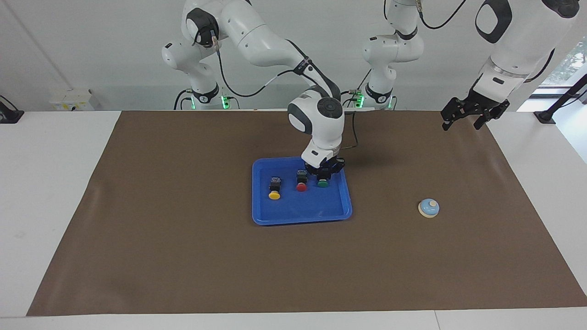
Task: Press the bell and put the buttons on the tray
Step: 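Carry the green button into the tray and release it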
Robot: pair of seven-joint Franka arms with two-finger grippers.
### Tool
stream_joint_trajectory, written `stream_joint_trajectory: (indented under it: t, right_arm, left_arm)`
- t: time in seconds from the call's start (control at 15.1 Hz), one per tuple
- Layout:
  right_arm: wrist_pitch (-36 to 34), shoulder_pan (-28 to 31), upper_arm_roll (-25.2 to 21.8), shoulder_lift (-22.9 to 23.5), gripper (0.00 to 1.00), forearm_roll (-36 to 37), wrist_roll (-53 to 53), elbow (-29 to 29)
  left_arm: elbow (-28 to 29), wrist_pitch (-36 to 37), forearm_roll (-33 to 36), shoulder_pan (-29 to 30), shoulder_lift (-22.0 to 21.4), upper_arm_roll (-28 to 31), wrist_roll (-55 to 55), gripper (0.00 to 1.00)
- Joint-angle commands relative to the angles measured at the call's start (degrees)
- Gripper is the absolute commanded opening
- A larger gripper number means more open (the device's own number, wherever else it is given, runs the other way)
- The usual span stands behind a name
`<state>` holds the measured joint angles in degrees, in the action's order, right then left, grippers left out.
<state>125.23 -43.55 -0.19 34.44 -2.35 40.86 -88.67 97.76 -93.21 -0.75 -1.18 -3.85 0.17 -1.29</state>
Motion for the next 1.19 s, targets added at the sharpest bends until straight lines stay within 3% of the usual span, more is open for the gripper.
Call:
stream_joint_trajectory:
  t: [0.0,0.07,0.13,0.2,0.6,0.73,1.13]
  right_arm:
    - [0.89,0.13,0.01,-0.86,0.0,0.25,0.18,-1.07]
    - [0.89,0.13,0.01,-0.86,0.07,0.16,0.53,-1.07]
    - [0.89,0.13,0.01,-0.86,0.82,0.16,0.53,-1.07]
    - [0.63,0.04,0.01,-0.86,1.0,0.16,0.62,-0.98]
    - [-6.65,1.0,-0.34,-2.61,1.0,-0.63,4.75,1.48]
    - [-10.25,1.97,-0.78,-5.33,1.0,-0.72,4.93,1.48]
    - [-19.13,12.5,-0.78,-14.91,1.0,-0.46,2.57,0.43]
  left_arm:
    - [-0.37,0.66,0.4,-0.13,0.07,0.18,-0.03,1.0]
    - [-0.37,0.66,0.4,-0.13,-0.02,0.18,-0.03,1.0]
    - [-0.37,0.66,0.4,-0.13,-0.02,0.18,-0.03,1.0]
    - [-0.37,0.66,0.4,-0.13,0.07,0.18,-0.03,1.0]
    - [-0.37,0.66,0.4,-0.13,0.07,0.18,-0.03,1.0]
    - [-0.37,0.66,0.4,-0.13,0.07,0.18,-0.03,1.0]
    - [-0.37,0.66,0.4,-0.13,0.07,0.18,-0.03,1.0]
